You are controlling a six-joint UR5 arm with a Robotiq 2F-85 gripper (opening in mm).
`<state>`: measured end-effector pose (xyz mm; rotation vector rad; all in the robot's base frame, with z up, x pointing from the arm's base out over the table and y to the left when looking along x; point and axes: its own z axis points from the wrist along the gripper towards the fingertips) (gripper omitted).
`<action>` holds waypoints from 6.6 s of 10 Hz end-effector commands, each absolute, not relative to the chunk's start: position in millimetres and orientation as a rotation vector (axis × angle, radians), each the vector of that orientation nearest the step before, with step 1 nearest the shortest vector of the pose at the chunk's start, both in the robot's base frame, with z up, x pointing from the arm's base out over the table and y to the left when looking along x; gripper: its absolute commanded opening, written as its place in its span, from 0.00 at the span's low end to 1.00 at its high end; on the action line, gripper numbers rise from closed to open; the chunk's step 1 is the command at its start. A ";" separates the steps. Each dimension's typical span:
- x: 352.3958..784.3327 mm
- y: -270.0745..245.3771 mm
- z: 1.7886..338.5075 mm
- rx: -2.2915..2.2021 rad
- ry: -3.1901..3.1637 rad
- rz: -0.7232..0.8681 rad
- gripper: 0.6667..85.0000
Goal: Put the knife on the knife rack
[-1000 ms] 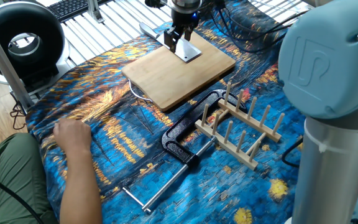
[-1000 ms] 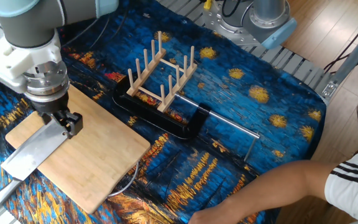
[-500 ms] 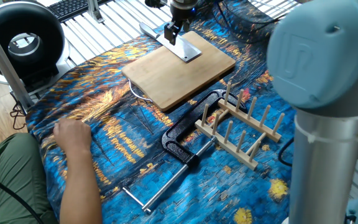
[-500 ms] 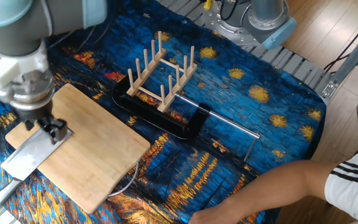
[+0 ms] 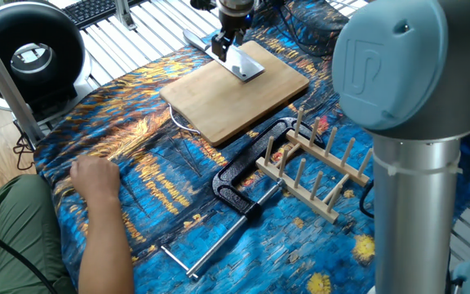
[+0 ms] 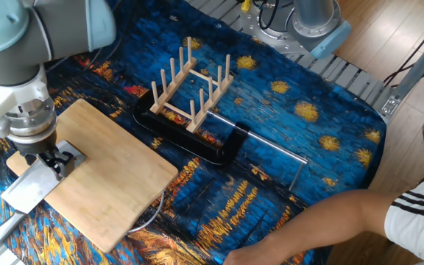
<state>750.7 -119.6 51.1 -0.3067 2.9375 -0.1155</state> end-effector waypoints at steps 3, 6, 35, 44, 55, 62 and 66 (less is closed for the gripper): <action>736.9 -97.2 46.0 -0.198 3.005 0.044 0.79; 741.1 -88.5 47.1 -0.263 2.979 0.087 0.77; 779.7 -109.3 84.3 -0.408 2.953 0.007 0.78; 774.5 -109.8 104.6 -0.344 2.958 0.009 0.79; 860.9 -119.2 30.7 -0.361 2.932 -0.060 0.77; 869.7 -123.3 11.4 -0.345 2.920 -0.097 0.76; 872.3 -126.7 6.6 -0.341 2.913 -0.119 0.75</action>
